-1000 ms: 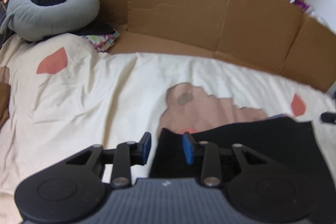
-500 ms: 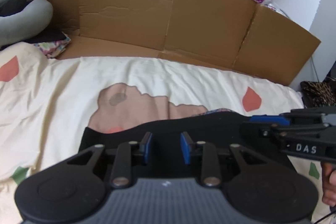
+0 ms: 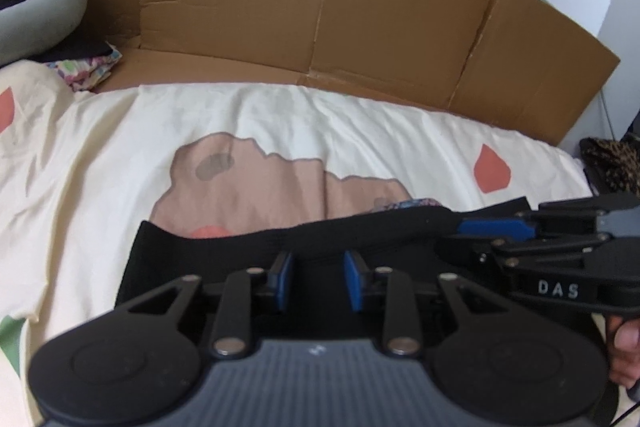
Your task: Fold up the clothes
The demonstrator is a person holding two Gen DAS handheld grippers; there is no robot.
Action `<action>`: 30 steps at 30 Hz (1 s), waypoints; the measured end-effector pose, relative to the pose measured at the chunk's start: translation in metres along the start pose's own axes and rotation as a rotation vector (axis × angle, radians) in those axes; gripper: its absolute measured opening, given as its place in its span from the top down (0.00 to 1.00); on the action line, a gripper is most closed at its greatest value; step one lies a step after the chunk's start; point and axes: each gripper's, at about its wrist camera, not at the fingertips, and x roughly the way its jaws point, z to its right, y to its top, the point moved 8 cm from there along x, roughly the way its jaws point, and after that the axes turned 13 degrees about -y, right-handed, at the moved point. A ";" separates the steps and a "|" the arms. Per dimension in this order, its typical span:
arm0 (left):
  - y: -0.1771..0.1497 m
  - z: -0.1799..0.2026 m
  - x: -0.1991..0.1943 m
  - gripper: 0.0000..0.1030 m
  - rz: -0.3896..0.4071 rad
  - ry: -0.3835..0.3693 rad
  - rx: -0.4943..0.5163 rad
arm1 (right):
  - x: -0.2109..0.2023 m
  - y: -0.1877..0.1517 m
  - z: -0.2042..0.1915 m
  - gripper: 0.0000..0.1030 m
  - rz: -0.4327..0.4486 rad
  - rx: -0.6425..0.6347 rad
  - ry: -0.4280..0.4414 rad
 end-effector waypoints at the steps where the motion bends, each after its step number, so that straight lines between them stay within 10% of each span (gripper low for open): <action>1: 0.000 0.000 0.001 0.70 -0.003 0.003 0.003 | 0.002 -0.001 0.000 0.69 -0.001 0.000 0.000; 9: 0.005 0.006 -0.010 0.72 0.021 0.039 -0.022 | 0.001 0.004 0.016 0.61 -0.060 0.146 0.029; 19: -0.009 0.034 -0.043 0.72 0.060 -0.035 0.045 | -0.054 -0.002 0.014 0.83 0.028 0.098 0.098; 30: -0.024 0.027 -0.018 0.71 -0.018 -0.013 0.107 | -0.025 -0.036 0.015 0.92 -0.054 0.053 0.040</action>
